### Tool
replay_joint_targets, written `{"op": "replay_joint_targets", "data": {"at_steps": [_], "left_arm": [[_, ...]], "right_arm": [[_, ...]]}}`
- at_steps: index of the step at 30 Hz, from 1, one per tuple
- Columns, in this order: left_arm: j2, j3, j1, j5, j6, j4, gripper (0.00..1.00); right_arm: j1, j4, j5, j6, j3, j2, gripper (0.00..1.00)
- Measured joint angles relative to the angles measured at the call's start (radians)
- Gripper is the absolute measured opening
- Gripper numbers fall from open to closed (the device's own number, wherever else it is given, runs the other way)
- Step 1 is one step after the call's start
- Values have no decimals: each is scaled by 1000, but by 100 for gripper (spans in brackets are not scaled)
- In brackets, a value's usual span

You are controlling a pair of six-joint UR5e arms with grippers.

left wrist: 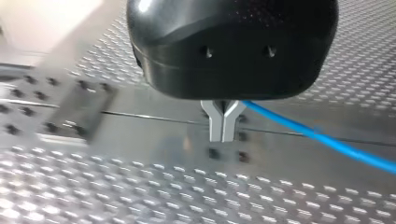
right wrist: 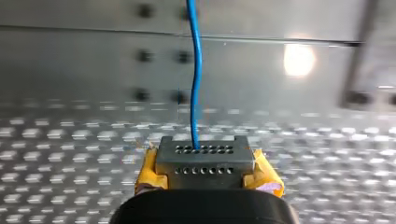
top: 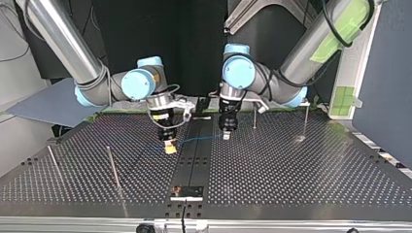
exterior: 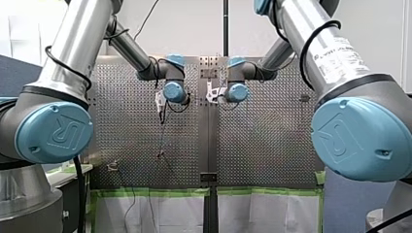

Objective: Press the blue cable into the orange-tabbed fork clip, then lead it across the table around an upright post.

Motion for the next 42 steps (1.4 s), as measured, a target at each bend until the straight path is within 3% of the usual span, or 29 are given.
{"op": "replay_joint_targets", "data": {"at_steps": [9, 20, 28, 34, 42], "left_arm": [[27, 73, -5, -14, -1, -61, 0], [27, 129, -9, -3, -5, -88, 0], [26, 194, -10, 17, -7, -149, 0], [25, 246, -11, 29, -18, -182, 0], [16, 314, -18, 78, -74, -199, 0]], "right_arm": [[0, 26, 1, 3, -26, -76, 0], [-18, 37, 2, 16, -34, -173, 0], [-46, 43, 5, 26, -35, -232, 0], [-77, 61, 19, 26, -35, -237, 0], [-117, 90, 28, 26, -34, -237, 0]]}}
